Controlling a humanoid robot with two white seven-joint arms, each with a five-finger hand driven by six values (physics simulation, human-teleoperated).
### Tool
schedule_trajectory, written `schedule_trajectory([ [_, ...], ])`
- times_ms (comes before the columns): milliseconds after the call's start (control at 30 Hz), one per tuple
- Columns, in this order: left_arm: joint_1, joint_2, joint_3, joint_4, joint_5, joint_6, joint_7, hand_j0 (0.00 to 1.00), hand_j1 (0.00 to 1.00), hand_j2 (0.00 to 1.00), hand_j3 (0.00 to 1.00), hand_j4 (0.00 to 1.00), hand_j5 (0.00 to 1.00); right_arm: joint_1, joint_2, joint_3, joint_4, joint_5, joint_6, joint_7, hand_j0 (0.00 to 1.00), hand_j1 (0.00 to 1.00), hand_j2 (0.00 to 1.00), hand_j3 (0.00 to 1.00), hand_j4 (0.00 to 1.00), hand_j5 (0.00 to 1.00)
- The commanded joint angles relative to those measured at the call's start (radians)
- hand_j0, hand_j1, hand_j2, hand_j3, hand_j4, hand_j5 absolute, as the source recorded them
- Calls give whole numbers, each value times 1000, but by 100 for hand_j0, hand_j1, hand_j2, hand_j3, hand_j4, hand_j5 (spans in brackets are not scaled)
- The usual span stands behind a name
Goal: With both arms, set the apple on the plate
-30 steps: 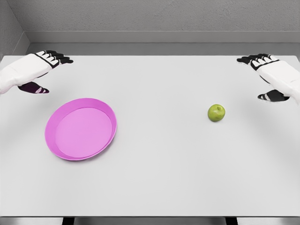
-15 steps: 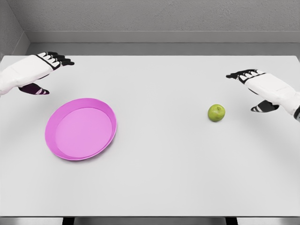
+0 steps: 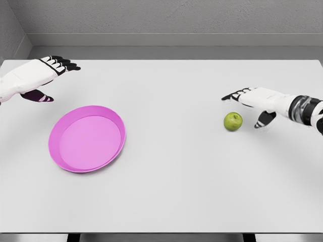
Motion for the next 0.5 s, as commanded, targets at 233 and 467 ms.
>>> schedule_trajectory([
  [233, 0, -3, 7, 1, 6, 1, 1, 100, 100, 100, 100, 100, 100, -40, 48, 91, 76, 1, -5, 14, 100, 100, 100, 100, 100, 100],
  [467, 0, 0, 8, 1, 6, 1, 1, 100, 100, 100, 100, 100, 100, -38, 47, 98, 74, 1, -12, 14, 100, 100, 100, 100, 100, 100],
])
